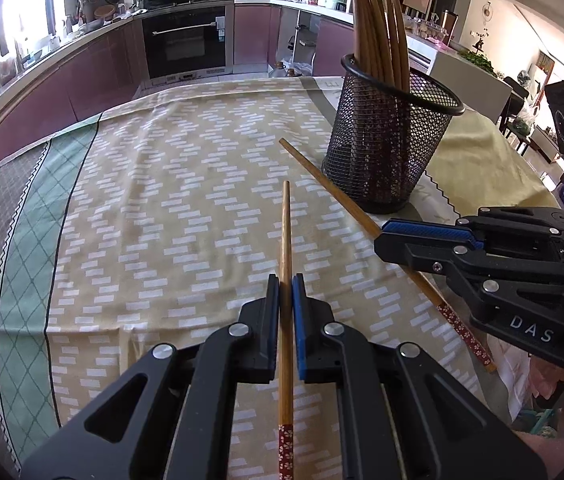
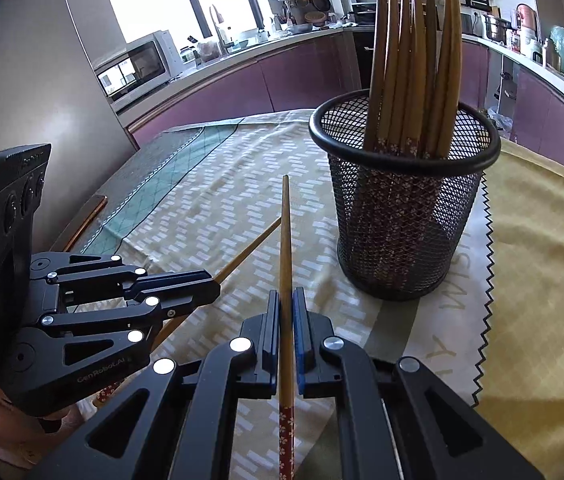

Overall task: Organize utensils
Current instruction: 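Lift the right gripper's chopstick upright while the left gripper raises its chopstick upright, then carry both upright chopsticks over the mesh cup and lower them into it, then push the left gripper's chopstick down into the cup while the right gripper inserts its chopstick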

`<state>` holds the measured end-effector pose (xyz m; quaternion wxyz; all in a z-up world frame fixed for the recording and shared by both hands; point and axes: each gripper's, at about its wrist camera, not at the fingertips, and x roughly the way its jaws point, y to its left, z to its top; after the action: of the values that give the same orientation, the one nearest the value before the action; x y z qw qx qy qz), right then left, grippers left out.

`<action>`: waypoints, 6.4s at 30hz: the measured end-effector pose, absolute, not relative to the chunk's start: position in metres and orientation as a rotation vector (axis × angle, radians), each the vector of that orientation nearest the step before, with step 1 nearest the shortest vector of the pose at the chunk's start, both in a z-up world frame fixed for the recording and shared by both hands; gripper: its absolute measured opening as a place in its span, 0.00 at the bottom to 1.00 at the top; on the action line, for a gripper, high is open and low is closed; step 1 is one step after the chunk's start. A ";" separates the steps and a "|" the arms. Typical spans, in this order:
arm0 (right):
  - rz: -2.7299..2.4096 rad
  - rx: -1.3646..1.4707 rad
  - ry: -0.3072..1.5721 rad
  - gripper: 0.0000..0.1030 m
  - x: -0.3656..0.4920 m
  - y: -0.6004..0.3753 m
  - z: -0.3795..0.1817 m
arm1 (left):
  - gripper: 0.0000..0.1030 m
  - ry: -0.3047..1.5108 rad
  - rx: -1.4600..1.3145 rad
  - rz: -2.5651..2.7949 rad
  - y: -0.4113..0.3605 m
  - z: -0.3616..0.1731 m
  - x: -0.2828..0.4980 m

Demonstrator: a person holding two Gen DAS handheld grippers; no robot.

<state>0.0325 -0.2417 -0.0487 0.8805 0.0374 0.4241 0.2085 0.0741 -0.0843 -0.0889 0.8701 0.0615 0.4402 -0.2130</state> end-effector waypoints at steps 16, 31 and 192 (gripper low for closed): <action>0.472 0.097 0.792 0.05 0.017 -0.243 -0.019 | 0.07 0.850 0.086 -0.488 -0.075 -0.056 0.059; 0.454 0.137 0.687 0.06 0.010 -0.260 0.010 | 0.07 0.774 -0.004 -0.592 -0.065 -0.012 0.051; 0.319 0.162 0.551 0.05 0.066 -0.288 0.052 | 0.07 0.625 0.084 -0.649 -0.124 0.085 0.097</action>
<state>0.0658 -0.2882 0.0519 0.9466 0.0795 0.2704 0.1568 0.0970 -0.1242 0.0854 0.8995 0.0407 0.3019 -0.3134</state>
